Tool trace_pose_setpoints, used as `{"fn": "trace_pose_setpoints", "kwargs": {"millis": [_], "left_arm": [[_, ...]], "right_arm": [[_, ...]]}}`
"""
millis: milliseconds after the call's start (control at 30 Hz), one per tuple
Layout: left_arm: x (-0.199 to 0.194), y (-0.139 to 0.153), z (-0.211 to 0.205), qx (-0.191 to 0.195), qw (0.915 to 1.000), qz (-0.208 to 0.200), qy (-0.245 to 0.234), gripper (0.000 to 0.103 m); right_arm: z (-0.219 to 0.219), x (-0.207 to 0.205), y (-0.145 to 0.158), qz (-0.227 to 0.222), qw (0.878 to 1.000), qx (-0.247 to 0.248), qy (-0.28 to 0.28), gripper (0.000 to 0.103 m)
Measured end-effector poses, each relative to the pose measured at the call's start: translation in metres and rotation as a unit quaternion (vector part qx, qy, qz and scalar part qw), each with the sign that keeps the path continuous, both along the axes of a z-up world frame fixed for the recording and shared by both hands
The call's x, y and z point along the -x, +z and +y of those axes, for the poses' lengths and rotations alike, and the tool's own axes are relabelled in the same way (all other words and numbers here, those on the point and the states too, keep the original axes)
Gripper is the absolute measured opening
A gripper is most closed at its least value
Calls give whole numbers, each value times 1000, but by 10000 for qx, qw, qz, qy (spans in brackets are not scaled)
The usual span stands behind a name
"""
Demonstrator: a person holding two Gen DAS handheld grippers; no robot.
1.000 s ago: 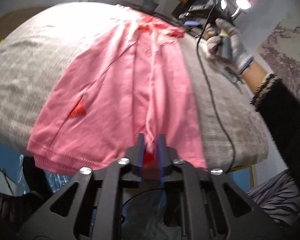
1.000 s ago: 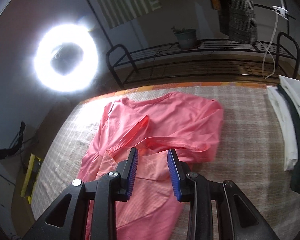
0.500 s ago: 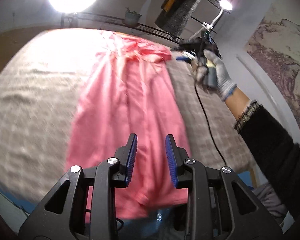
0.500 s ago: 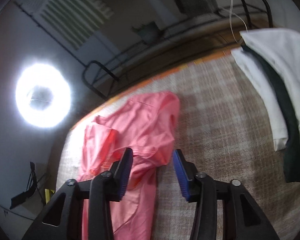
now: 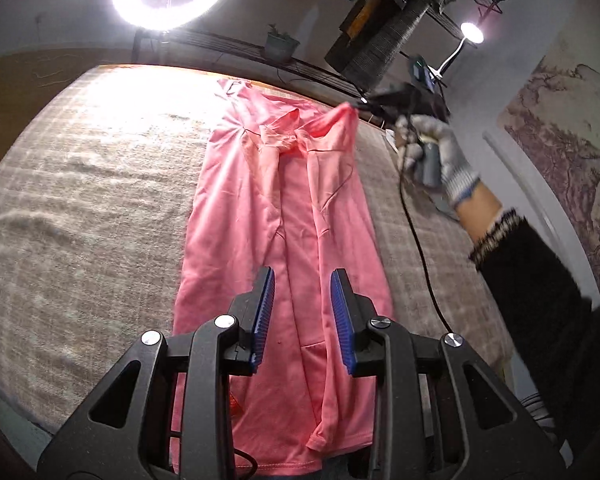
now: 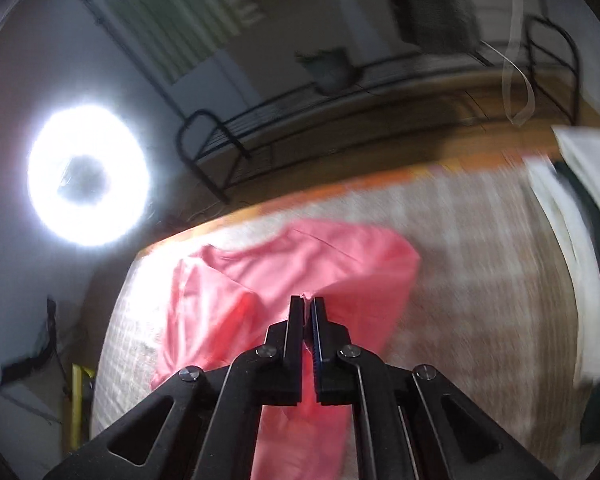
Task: Fold small clothes
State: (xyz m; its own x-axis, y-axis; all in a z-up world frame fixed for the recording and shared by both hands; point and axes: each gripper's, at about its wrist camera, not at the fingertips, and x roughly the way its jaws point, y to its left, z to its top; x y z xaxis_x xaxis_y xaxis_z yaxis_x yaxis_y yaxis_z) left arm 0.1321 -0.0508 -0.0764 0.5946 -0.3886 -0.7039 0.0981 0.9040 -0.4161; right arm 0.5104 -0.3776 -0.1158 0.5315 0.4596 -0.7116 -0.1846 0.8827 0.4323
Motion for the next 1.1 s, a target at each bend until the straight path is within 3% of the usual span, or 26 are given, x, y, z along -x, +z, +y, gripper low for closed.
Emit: {"fn": "trace_pose_setpoints", "kwargs": {"millis": [133,367,433,467,567,633,833,1100], "left_arm": [[-4,-1,3,3,10000,17,64,29],[-12,-9,19,112,9995,190,239,29],[-12,-8,20,119,9994,201,264,29],[-13,-8,21,119,9994,194,268,29],[-12,-6,21,75,9995,143,278,29],[-10,-4,24,41,9994,95,315,29],[3,4,37,-67,9992,-94,385,29],[19,-3,59,48,9992,138,375,29]], "right_arm": [[44,-16,5,-177,9969,627,447,1],[91,-44,-36,86,9869,1360,863,1],[94,-46,-48,167,9847,1485,899,5],[94,-47,-54,240,9849,1457,902,8],[84,-46,-52,308,9913,868,937,36],[73,-42,-42,285,9944,512,877,36],[24,19,29,-159,9977,-118,643,36],[-19,157,84,-272,9984,-60,488,36]]}}
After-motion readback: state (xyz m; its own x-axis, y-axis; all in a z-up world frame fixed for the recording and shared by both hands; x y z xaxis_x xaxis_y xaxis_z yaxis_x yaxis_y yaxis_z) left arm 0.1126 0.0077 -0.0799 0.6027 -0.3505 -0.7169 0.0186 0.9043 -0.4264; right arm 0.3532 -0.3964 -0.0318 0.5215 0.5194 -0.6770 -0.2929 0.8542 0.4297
